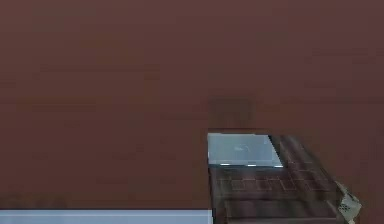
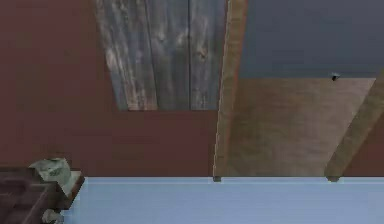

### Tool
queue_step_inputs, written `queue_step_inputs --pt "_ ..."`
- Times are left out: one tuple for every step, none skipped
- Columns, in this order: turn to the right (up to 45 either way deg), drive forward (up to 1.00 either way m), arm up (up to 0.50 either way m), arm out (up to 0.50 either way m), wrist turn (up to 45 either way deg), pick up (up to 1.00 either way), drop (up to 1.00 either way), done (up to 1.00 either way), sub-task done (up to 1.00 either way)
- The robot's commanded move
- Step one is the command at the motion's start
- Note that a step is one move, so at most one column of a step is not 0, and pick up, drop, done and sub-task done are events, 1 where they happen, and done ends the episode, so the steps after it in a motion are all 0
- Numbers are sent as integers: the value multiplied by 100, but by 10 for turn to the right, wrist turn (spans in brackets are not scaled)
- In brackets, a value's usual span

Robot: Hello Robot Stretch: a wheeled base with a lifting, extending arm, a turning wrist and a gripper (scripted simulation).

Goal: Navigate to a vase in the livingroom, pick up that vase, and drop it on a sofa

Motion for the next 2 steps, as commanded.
queue_step_inputs --pt "-450 0 0 0 0 0 0 0 0" --pt "-450 0 0 0 0 0 0 0 0"
